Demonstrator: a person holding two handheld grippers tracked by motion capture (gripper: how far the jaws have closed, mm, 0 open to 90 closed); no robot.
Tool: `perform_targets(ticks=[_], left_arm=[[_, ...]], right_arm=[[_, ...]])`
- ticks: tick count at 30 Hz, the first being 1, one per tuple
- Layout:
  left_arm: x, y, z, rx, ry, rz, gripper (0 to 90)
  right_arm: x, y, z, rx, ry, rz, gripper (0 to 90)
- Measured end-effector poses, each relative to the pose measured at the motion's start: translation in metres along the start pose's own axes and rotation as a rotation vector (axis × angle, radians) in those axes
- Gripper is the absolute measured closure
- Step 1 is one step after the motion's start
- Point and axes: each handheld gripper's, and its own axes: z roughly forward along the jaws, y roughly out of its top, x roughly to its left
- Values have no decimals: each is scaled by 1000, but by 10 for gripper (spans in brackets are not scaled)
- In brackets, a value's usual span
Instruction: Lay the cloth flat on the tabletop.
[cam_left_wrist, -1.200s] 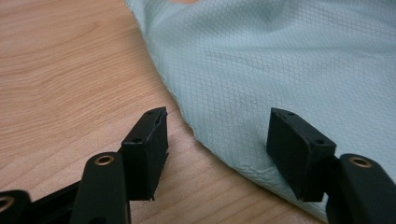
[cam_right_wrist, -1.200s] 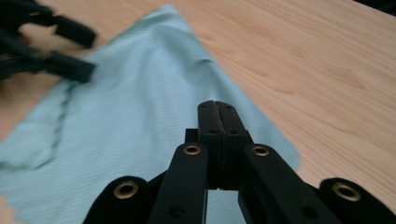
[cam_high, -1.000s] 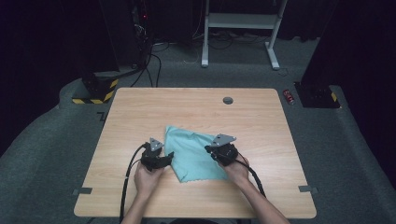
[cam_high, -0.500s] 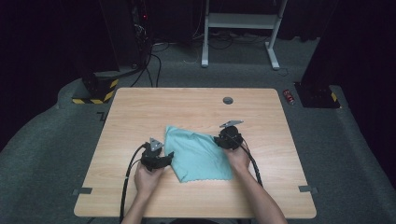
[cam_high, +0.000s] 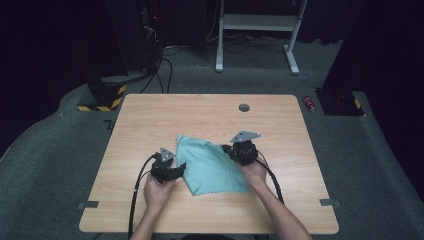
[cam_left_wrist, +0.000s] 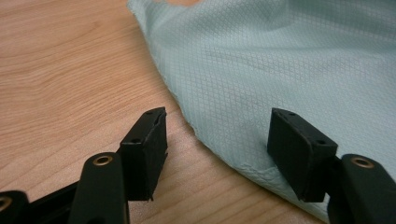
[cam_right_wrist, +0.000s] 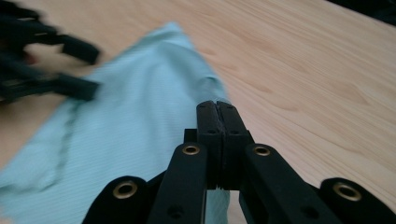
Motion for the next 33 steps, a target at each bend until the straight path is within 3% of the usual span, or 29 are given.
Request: perform_targets(ticks=[4,7,10,13,16,18,21,23,27,33], left_arm=[[0,0,0,1,0,-1,378],[0,0,0,1,0,-1,378],[0,0,0,1,0,-1,378],[0,0,0,1,0,-2,378],[0,0,0,1,1,-2,378],[0,0,0,1,0,-2,378],[0,0,0,1,1,-2,378],[0,0,0,1,1,-2,378],[0,0,0,1,1,-2,378],[0,0,0,1,0,-2,378]], right_arm=[[36,-8,1,41,100,-102,892],[51,-23,14,111,157,-141,886],[48,-35,26,156,188,-103,838],[42,-34,19,113,204,-62,785],[29,-28,4,39,171,6,763],[21,-24,0,33,125,32,758],[17,-23,5,52,97,42,753],[18,-25,15,78,95,39,744],[20,-30,31,130,110,83,743],[23,-34,31,161,106,91,744]])
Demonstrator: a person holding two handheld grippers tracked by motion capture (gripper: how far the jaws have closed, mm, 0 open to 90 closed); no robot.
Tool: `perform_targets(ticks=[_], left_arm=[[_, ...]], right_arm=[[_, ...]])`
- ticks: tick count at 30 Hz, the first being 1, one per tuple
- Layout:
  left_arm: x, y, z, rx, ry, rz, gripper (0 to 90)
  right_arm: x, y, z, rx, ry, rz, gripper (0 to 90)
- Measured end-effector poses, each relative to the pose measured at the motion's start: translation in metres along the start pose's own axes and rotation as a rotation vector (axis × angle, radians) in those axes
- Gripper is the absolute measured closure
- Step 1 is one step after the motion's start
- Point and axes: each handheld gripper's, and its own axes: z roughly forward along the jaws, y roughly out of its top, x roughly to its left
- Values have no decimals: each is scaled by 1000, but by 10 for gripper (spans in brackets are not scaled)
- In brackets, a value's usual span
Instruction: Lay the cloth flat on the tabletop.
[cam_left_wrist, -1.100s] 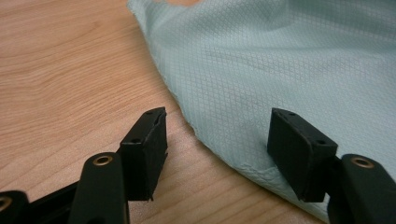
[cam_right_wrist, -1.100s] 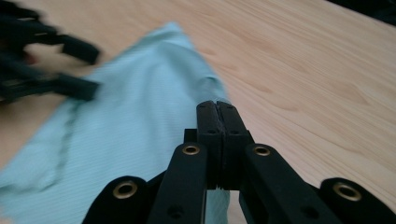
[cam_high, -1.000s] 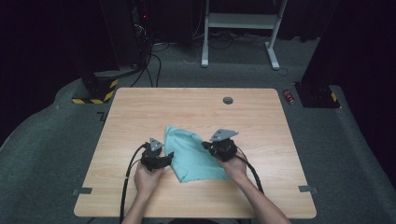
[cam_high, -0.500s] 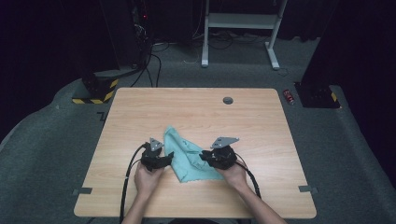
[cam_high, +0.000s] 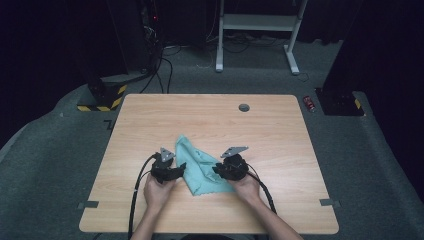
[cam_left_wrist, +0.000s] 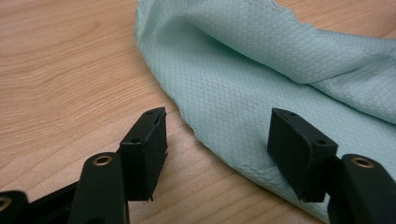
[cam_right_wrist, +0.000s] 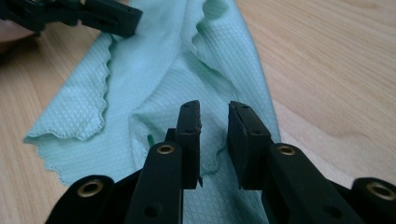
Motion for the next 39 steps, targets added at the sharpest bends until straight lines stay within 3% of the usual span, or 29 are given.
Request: perform_targets(ticks=[4,7,12,18,22,27,33,39], left_arm=[[0,0,0,0,0,0,378],[0,0,0,0,1,0,378],[0,0,0,0,0,0,378],[0,0,0,0,1,-1,378],[0,0,0,0,1,-1,378],[0,0,0,0,1,-1,378],[0,0,0,0,2,-1,378],[0,0,0,0,3,-2,378]], right_arm=[[-2,-2,1,10,20,37,744],[1,-5,-3,-1,23,29,740],[2,-13,-11,2,16,55,741],[1,-14,-6,4,20,71,775],[2,-13,-4,2,-1,46,891],[5,-12,-5,-2,-15,7,900],[4,-7,-14,-27,-24,-3,900],[-14,6,-28,-55,-83,-11,900]])
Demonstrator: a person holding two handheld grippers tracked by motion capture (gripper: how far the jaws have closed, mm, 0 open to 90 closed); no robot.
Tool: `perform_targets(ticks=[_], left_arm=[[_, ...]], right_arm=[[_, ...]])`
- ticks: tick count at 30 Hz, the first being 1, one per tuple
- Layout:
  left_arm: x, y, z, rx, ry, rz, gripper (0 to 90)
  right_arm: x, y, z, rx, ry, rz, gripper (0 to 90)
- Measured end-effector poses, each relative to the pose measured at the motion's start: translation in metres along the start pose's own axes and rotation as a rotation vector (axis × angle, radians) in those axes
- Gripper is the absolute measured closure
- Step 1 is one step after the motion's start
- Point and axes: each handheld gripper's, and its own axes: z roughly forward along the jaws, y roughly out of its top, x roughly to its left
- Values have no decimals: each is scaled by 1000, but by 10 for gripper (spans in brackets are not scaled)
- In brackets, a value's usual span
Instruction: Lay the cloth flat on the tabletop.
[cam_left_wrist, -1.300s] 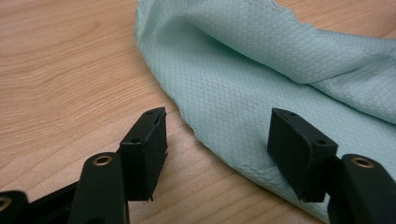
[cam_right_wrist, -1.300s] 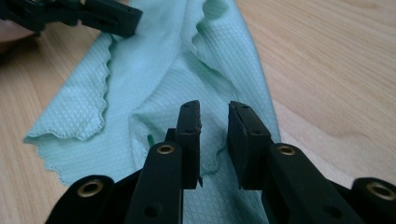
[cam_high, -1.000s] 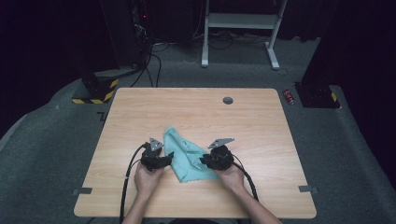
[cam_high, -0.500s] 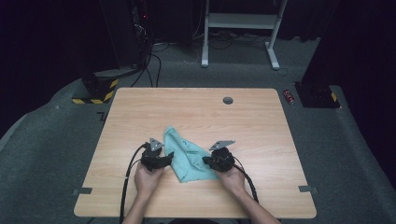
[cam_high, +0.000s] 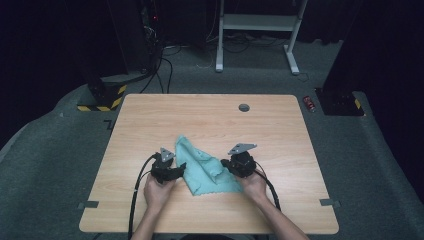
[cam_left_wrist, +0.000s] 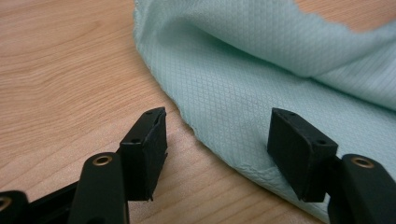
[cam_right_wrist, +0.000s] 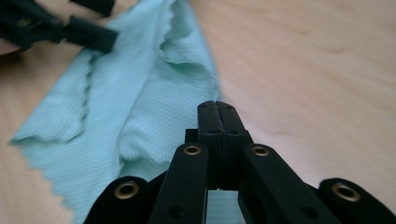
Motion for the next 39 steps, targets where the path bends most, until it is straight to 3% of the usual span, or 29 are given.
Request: perform_targets(ticks=[8,12,13,21,25,28,30,32,35,39], left_arm=[[0,0,0,0,0,-1,377],[0,0,0,0,1,0,375],[0,0,0,0,1,1,375],[0,0,0,1,0,0,375],[0,0,0,0,0,-3,374],[2,0,-1,-1,-9,-6,378],[2,-1,-3,-1,-8,-6,397],[-3,-1,-8,-8,-30,-1,406],[-17,1,-21,-11,-95,51,410],[-37,6,-24,31,-141,132,410]], right_arm=[[-43,17,-1,25,-146,26,900],[-63,21,8,49,-207,59,900],[-69,22,10,57,-216,89,900],[-94,17,29,82,-302,154,900],[-94,14,31,65,-286,184,811],[-88,17,19,21,-250,183,775],[-80,17,9,-14,-217,152,763],[-70,14,-1,-14,-178,124,746],[-56,2,-14,2,-133,82,733],[-44,-17,-22,13,-94,78,707]])
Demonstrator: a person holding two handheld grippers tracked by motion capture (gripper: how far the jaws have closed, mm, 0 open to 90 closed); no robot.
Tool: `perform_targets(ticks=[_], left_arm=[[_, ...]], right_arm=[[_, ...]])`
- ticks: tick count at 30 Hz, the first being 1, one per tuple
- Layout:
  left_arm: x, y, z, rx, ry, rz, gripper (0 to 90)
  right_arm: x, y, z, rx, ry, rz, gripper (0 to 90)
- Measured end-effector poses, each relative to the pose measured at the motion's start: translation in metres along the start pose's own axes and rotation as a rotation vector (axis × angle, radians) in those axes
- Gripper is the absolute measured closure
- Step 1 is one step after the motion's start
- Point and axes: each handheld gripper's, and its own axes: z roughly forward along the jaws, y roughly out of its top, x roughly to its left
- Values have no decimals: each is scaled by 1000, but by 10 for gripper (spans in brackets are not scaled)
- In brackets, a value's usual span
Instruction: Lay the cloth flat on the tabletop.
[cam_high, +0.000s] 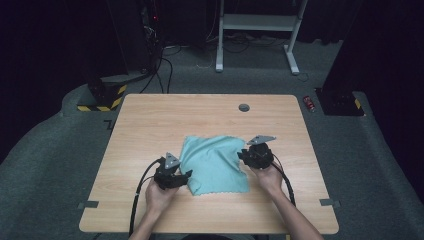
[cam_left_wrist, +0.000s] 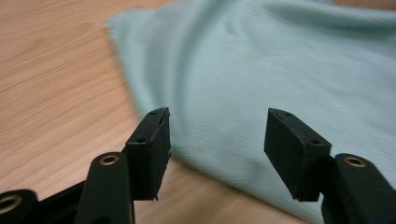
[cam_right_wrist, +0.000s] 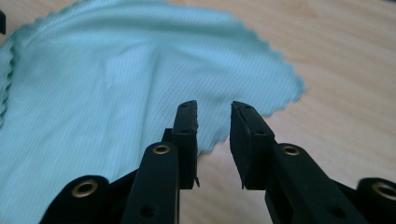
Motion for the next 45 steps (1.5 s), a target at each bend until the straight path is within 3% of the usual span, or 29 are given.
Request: perform_targets(ticks=[4,8,12,15,19,21,24,29,32,36,40,45], left_arm=[[-14,5,7,37,-18,46,409],[-22,5,12,51,-6,52,431],[-24,4,15,75,-11,68,476],[-25,4,14,80,-22,77,511],[-24,3,14,74,-57,76,595],[-23,3,13,71,-59,85,649],[-23,2,11,73,-68,91,734],[-19,-2,6,83,-84,103,840],[-14,-5,-1,84,-83,108,863],[-8,-13,-13,79,-79,95,877],[-4,-21,-25,77,-93,80,877],[1,-31,-34,84,-89,69,855]], right_arm=[[4,-8,6,15,-8,7,666],[5,-6,17,10,-2,9,678],[7,-6,27,24,-32,18,725],[6,-8,33,35,-44,4,765],[8,-6,34,51,-40,-38,891],[12,-2,35,71,-61,-84,900],[8,0,35,81,-80,-81,900],[-10,0,28,49,-103,-7,900],[-13,1,26,37,-105,13,889],[-14,0,23,27,-105,30,789],[-6,-6,6,-17,-69,15,761],[14,-28,-14,-14,-18,-42,745]])
